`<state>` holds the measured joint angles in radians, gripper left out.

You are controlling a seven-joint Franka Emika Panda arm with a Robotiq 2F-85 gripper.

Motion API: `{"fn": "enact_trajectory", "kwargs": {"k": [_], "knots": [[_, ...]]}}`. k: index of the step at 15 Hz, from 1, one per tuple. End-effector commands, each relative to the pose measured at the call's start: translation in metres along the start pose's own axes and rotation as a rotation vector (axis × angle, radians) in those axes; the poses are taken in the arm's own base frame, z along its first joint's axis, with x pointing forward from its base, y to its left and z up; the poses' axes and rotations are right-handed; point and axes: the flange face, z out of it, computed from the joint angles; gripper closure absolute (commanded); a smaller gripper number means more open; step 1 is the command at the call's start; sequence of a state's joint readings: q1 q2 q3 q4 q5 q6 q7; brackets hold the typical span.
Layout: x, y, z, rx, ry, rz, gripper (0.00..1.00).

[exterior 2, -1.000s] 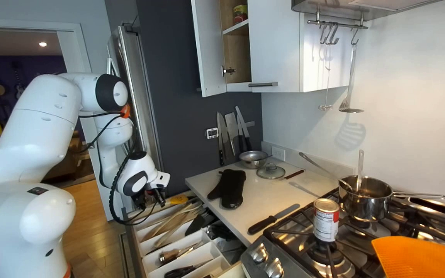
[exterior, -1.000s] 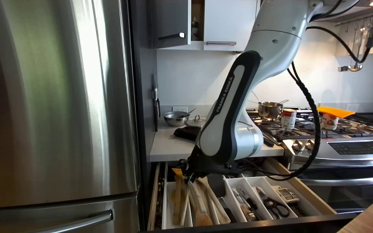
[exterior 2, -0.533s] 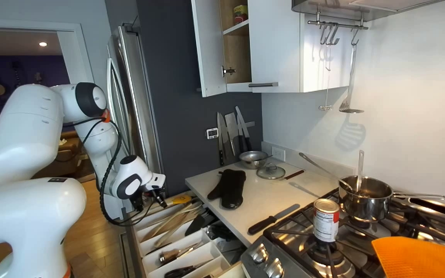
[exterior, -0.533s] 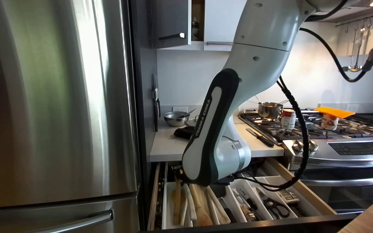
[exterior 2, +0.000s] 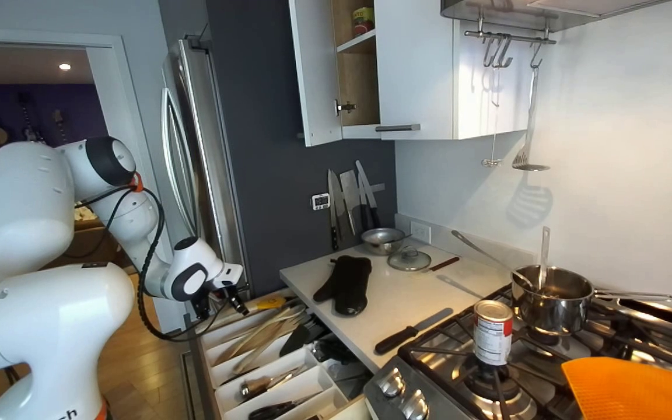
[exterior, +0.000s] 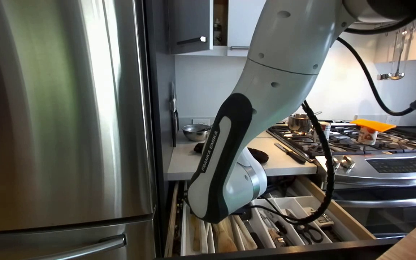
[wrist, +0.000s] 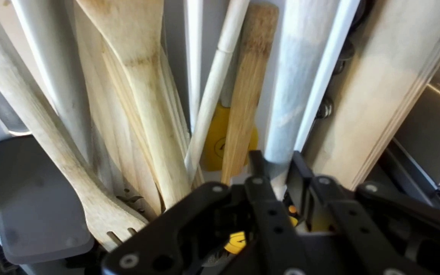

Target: Put the wooden spatula in the open drawer

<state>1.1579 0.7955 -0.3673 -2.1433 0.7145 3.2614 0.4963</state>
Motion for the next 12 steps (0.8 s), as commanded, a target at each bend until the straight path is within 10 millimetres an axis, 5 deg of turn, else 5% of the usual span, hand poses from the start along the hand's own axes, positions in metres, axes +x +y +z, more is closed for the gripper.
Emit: {"fn": "enact_trajectory", "kwargs": {"k": [1, 4, 5, 12], "knots": [[0.001, 0.001, 0.0, -0.002, 0.001, 0.001, 0.81], [0.003, 0.002, 0.0, -0.003, 0.003, 0.002, 0.81], [0.003, 0.002, 0.0, -0.003, 0.003, 0.002, 0.95], [0.015, 0.002, 0.022, -0.044, 0.012, 0.049, 0.95]]}}
